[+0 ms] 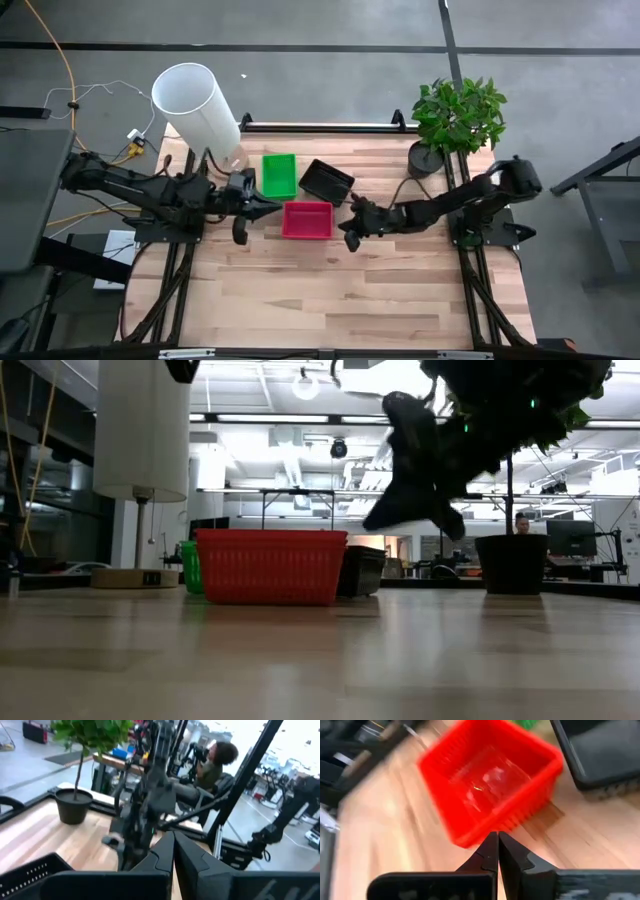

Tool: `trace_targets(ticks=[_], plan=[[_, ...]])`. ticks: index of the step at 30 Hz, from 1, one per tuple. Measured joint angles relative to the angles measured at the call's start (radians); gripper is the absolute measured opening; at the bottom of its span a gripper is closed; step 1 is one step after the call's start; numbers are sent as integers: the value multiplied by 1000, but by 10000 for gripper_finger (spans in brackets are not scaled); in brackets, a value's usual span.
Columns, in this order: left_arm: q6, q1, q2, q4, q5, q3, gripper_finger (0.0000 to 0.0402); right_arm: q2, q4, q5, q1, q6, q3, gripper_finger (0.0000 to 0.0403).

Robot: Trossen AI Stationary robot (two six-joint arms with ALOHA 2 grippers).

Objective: Stack baskets by color
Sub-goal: Adjust the black bins

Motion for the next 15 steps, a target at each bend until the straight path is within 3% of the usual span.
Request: trace_targets(ticks=[4,8,15], plan=[[7,0,-28,0,-28,0,0,77,3,9,-12,38,0,0],[6,-1,-40,0,-29,0,0,142,38,84,-36,62,0,0],[-16,-1,-39,-4,-28,0,0,180,155,113,-118,43,0,0]])
